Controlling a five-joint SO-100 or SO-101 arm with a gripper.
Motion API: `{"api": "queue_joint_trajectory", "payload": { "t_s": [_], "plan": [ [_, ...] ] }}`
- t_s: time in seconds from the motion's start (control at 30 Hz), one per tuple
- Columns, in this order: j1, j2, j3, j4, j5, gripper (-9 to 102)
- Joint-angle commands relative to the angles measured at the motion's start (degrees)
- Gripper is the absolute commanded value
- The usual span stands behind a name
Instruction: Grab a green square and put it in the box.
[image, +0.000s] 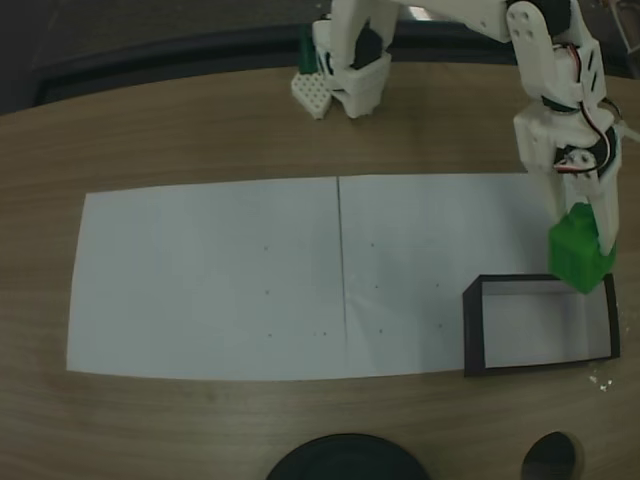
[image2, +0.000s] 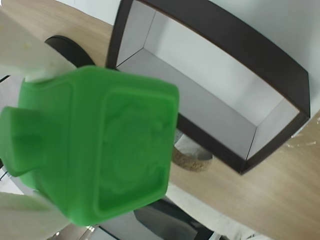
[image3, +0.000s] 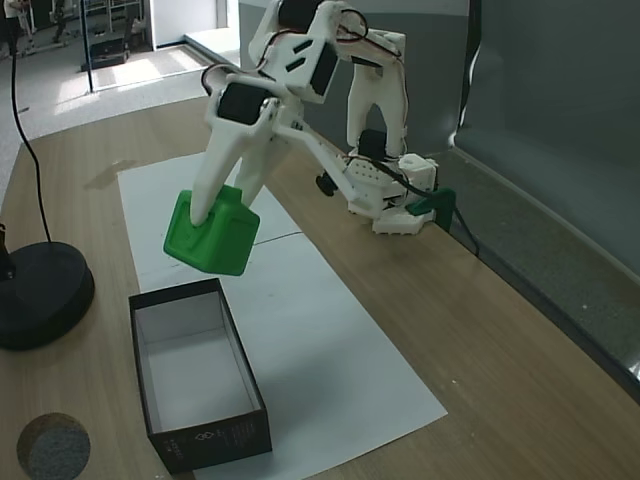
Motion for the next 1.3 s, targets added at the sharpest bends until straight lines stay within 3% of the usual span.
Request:
{"api": "queue_joint_trajectory", "payload": {
  "t_s": [0.0,0.5,0.7,1.03,1.27],
  "plan": [
    [0.62,-3.08,-3.96,-3.87,0.18,12],
    [2.99,-10.72,-4.04,-6.86,0.70,13],
    [4.22,-9.93,-4.04,-5.80,2.55,31],
    [4.22,-3.43,-3.87,-0.79,2.64,6],
    [7.38,18.28,-3.25,12.57,2.72,5]
  ]
}}
